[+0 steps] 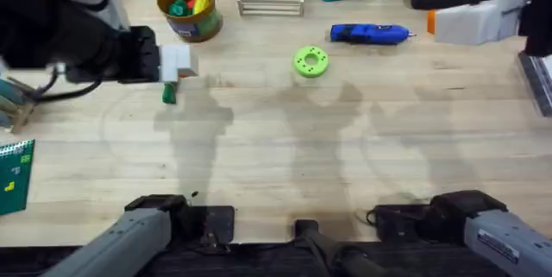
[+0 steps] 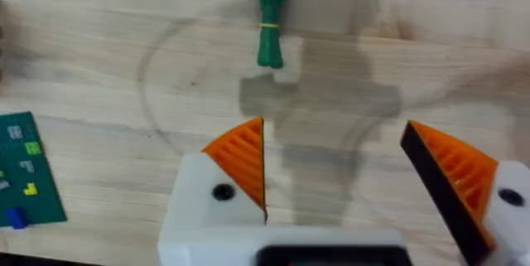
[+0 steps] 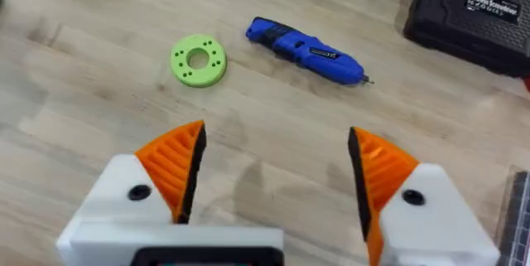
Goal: Pick up the gripper from the table and insert it into the empty holder that is missing its gripper. Then pick up a screw, insert it into the mounting hole, and use the screwdriver to tighten it. Finally, clean up the table by picking up the vegetable and placing it into the bucket.
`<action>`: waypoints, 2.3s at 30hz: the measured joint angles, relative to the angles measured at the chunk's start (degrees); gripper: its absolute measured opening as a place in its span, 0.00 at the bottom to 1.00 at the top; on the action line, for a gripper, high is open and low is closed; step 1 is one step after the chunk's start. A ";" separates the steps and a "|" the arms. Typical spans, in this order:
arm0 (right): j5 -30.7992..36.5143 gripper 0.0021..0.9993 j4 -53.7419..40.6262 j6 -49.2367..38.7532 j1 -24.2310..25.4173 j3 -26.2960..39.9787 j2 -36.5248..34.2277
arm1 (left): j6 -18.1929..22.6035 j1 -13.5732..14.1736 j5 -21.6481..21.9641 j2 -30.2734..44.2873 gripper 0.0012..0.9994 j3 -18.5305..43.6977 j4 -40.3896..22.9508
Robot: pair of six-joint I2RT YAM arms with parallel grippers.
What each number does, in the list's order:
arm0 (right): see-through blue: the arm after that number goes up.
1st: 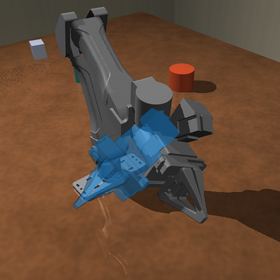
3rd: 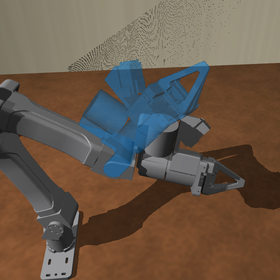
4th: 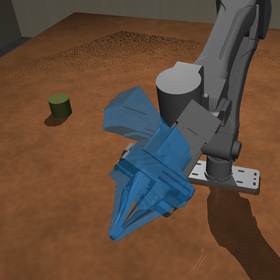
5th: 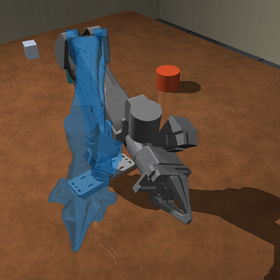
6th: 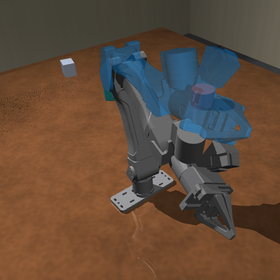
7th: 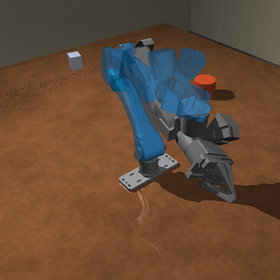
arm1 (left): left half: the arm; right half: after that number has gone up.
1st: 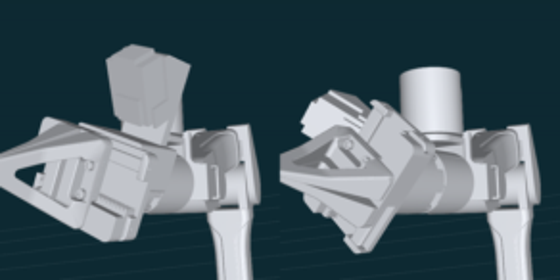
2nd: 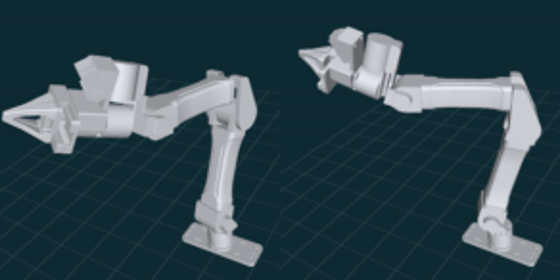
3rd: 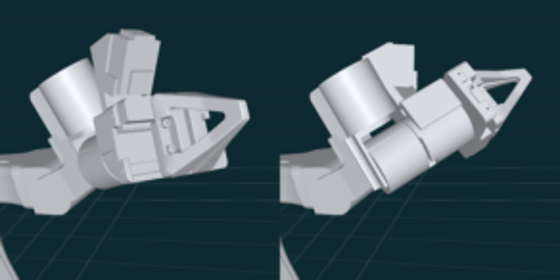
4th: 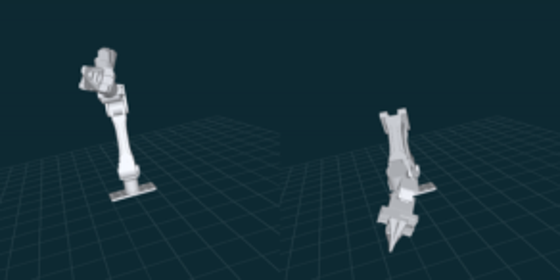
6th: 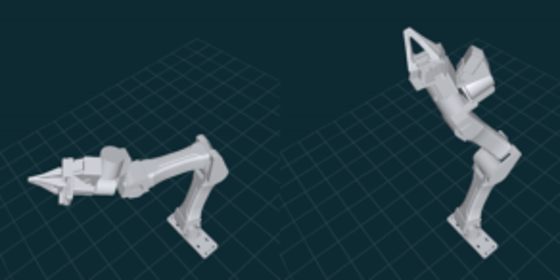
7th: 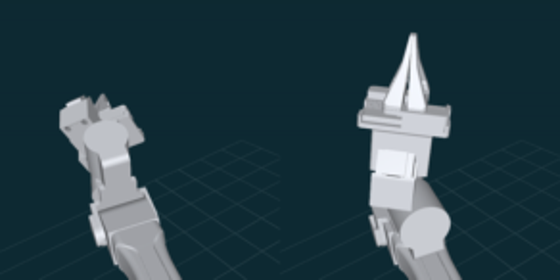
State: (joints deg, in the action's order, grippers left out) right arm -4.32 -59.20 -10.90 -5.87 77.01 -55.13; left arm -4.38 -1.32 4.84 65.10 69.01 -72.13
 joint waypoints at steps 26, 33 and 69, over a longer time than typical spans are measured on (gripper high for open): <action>0.00 0.93 0.02 0.04 0.00 0.00 0.00 | 7.06 -12.76 -5.47 39.69 0.99 0.36 22.49; 0.00 0.93 0.02 0.03 0.00 0.00 0.00 | 7.15 -12.76 -5.78 39.83 0.28 0.48 22.66; -0.01 0.93 0.01 0.04 0.00 0.00 0.00 | 11.45 -8.57 -14.53 42.47 0.02 30.01 38.50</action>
State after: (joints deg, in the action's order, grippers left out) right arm -4.32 -59.18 -10.85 -5.87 77.01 -55.13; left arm 7.07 -9.89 -9.69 107.57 99.02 -33.63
